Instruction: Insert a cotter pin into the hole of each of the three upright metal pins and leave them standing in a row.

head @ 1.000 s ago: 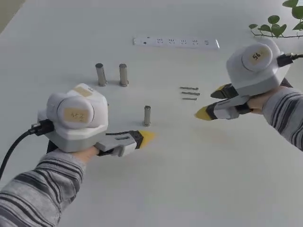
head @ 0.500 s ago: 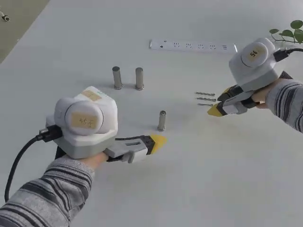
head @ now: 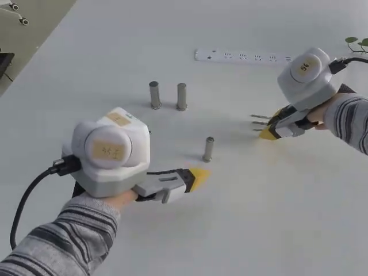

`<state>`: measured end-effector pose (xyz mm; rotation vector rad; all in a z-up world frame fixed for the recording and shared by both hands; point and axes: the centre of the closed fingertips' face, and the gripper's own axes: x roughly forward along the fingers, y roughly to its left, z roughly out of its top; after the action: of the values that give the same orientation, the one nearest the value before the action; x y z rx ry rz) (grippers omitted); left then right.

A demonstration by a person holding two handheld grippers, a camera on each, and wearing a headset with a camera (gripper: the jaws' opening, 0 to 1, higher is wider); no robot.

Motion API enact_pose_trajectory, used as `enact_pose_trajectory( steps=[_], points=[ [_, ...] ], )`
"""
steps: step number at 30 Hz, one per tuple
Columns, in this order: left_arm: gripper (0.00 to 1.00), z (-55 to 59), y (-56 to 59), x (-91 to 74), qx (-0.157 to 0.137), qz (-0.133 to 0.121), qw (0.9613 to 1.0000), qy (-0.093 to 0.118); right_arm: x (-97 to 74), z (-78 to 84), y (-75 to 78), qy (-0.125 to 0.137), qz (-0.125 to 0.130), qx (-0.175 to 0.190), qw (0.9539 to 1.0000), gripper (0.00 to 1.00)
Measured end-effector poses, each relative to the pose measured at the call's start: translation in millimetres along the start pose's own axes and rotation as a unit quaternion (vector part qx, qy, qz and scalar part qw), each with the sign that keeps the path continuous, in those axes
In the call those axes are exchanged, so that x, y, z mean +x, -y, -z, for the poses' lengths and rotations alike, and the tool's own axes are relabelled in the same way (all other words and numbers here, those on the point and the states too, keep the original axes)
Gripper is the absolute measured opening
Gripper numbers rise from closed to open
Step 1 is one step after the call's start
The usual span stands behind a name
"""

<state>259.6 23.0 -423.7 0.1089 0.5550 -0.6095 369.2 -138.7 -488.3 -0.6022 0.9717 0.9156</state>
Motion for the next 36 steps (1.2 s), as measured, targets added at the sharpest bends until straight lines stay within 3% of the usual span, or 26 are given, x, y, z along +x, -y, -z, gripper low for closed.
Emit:
enact_pose_trajectory(
  steps=[8,15,19,24,27,31,34,36],
  points=[
    [0.76,5.2,0.5,-0.6,0.003,0.003,1.0,-0.006,2.7,2.1,0.6,-0.018,-0.015,-0.005,0.9997,0.11],
    [0.75,7.0,5.0,-1.9,0.02,0.009,0.9997,-0.009,0.5,6.7,9.6,-0.045,0.005,-0.01,0.9989,0.0],
    [0.73,5.5,6.7,-3.9,0.01,0.015,0.9998,-0.001,2.7,6.2,11.0,-0.051,0.011,-0.024,0.9983,0.0],
    [0.72,8.3,6.0,-4.6,0.013,0.013,0.9998,-0.007,2.5,6.1,10.6,-0.054,0.012,-0.038,0.9977,0.0],
    [0.7,8.5,5.6,-5.5,0.01,0.013,0.9998,-0.007,2.2,5.6,8.9,-0.047,0.008,-0.07,0.9964,0.0],
    [0.66,4.4,6.1,-6.6,-0.006,0.019,0.9998,0.004,1.2,6.3,7.1,-0.037,0.009,-0.084,0.9957,0.0],
    [0.65,1.2,5.1,-6.8,-0.01,0.019,0.9997,0.008,-0.3,0.6,7.3,-0.011,0.019,-0.056,0.9982,0.0],
    [0.64,-4.3,4.4,-7.7,-0.01,0.018,0.9996,0.017,-4.7,-5.3,5.4,0.01,0.02,-0.058,0.9981,0.0]
  ],
)
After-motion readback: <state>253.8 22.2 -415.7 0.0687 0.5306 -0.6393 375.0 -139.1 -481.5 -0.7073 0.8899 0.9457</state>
